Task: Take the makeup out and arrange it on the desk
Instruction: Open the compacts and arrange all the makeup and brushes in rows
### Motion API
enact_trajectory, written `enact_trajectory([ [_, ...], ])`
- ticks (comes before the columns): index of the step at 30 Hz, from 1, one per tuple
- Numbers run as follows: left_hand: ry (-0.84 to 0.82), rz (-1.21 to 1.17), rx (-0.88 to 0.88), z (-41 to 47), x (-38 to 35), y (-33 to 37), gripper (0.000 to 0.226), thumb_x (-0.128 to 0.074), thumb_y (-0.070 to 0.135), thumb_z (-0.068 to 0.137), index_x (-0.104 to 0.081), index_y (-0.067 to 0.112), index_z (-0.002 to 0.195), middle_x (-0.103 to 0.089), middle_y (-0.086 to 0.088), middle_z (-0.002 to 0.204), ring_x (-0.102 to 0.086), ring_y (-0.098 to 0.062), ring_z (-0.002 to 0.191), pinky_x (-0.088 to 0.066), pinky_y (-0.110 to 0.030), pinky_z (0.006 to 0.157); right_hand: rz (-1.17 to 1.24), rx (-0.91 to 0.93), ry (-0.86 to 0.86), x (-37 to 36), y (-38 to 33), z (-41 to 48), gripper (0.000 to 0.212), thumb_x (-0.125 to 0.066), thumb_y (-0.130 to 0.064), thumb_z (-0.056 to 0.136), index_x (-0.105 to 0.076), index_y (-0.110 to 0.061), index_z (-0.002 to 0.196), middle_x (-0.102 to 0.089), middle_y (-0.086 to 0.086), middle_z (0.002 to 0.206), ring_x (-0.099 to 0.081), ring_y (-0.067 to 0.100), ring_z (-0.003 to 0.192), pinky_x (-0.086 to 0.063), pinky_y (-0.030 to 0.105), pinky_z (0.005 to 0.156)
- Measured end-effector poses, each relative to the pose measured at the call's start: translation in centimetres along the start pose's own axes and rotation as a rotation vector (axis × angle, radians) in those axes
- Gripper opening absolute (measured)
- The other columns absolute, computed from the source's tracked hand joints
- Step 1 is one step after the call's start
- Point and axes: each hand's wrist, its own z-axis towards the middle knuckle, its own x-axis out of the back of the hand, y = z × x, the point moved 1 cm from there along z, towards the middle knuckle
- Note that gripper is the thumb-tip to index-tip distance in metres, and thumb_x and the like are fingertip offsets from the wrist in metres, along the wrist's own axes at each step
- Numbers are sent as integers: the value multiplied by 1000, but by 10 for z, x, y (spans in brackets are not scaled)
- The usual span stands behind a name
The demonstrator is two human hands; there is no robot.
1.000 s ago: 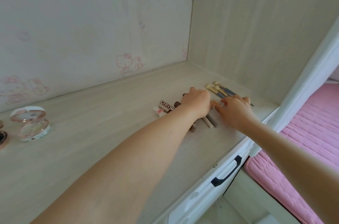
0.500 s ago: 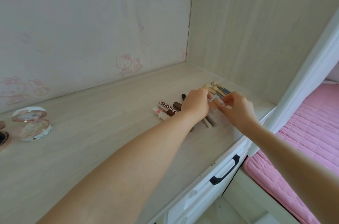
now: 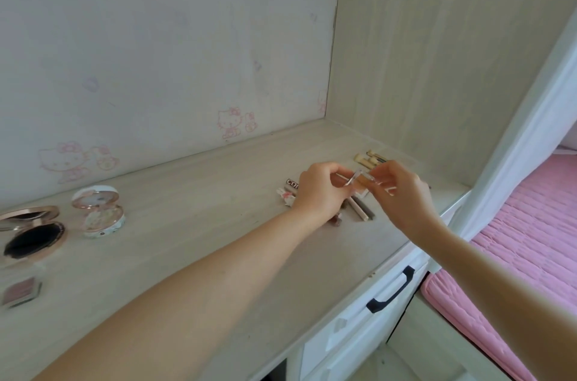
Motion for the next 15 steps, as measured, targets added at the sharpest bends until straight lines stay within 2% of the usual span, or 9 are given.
enact_trajectory([
  [2,6,-71,63,-11,13,-2,17,-76,15,79,-72,18,95,-70,5,81,-62,-17,58,-43,-20,36,11,45,-21,-2,-10,-9,19,-65,-38,85,-61,-22,95,-63,-15,86,-61,10,84,-48,26,77],
  [4,-19,-152,112,-23,26,-4,15,-74,10,81,-71,14,95,-71,1,81,-66,-25,57,-49,-21,44,-5,93,-55,-7,-21,-17,22,-63,-40,86,-63,-21,98,-65,-13,89,-62,8,85,-50,27,78],
  [7,-18,-221,129,-38,45,-14,12,-76,12,79,-69,15,88,-74,-7,82,-72,-28,68,-57,-22,68,-33,137,-130,-19,-36,-30,33,-59,-46,86,-62,-21,107,-66,-10,95,-61,7,89,-46,19,75],
  [9,22,-266,144,-46,58,-22,14,-80,15,75,-71,15,85,-74,-8,80,-73,-24,77,-57,-34,83,-38,162,-183,-28,-49,-39,41,-56,-53,85,-60,-23,112,-66,-12,98,-60,4,91,-44,17,75],
  [12,57,-335,166,-61,78,-27,14,-81,17,75,-70,13,82,-74,-13,82,-72,-27,83,-58,-38,82,-44,194,-239,-37,-68,-49,43,-57,-54,85,-60,-25,117,-67,-13,102,-62,4,95,-50,24,79],
  [15,101,-360,175,-79,99,-34,12,-79,15,77,-68,12,81,-72,-9,76,-73,-24,78,-59,-35,79,-74,252,-284,-47,-88,-60,41,-64,-42,85,-56,-24,120,-62,-16,104,-59,7,101,-43,21,78],
])
